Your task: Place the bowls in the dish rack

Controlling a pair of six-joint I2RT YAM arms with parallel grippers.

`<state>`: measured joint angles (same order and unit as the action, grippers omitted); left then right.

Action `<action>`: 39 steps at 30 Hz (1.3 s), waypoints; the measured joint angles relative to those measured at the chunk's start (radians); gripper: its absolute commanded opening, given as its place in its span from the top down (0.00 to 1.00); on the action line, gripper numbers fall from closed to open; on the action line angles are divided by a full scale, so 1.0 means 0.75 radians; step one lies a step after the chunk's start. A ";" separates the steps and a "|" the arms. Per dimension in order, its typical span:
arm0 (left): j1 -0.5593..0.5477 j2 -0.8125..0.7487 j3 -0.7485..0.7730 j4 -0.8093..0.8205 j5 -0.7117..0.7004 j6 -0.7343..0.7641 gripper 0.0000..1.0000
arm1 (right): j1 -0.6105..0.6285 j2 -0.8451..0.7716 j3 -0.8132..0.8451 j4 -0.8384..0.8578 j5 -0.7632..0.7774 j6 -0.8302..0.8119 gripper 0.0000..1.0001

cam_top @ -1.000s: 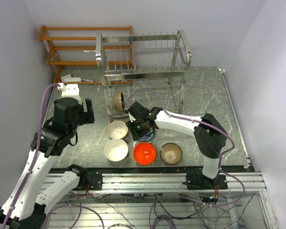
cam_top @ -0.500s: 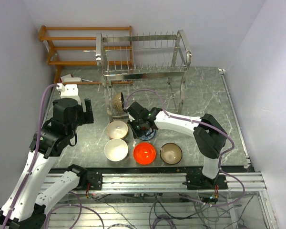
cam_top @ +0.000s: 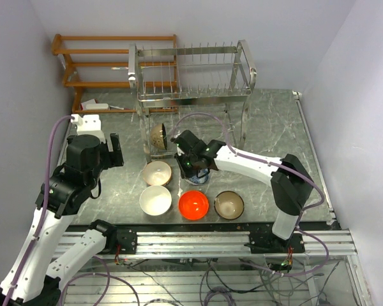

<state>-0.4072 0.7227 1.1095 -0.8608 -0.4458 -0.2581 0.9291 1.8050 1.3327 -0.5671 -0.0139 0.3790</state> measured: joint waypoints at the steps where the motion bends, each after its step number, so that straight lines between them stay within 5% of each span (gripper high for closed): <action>1: 0.000 0.000 -0.001 0.000 0.000 0.000 0.07 | -0.009 -0.012 0.000 0.004 -0.015 0.013 1.00; 17: 0.000 0.043 0.023 0.001 -0.008 0.033 0.07 | -0.330 -0.165 -0.117 0.318 -0.567 0.311 1.00; 25: 0.000 0.097 0.096 0.003 -0.011 0.055 0.07 | -0.409 -0.166 -0.244 0.702 -0.850 0.558 1.00; 39: 0.000 0.127 0.135 0.000 -0.031 0.057 0.07 | -0.529 -0.061 -0.311 1.351 -1.016 0.923 1.00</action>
<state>-0.4072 0.8177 1.2110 -0.8608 -0.4690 -0.2153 0.5320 1.7592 1.0992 0.4461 -0.7761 1.0710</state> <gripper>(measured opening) 0.934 0.055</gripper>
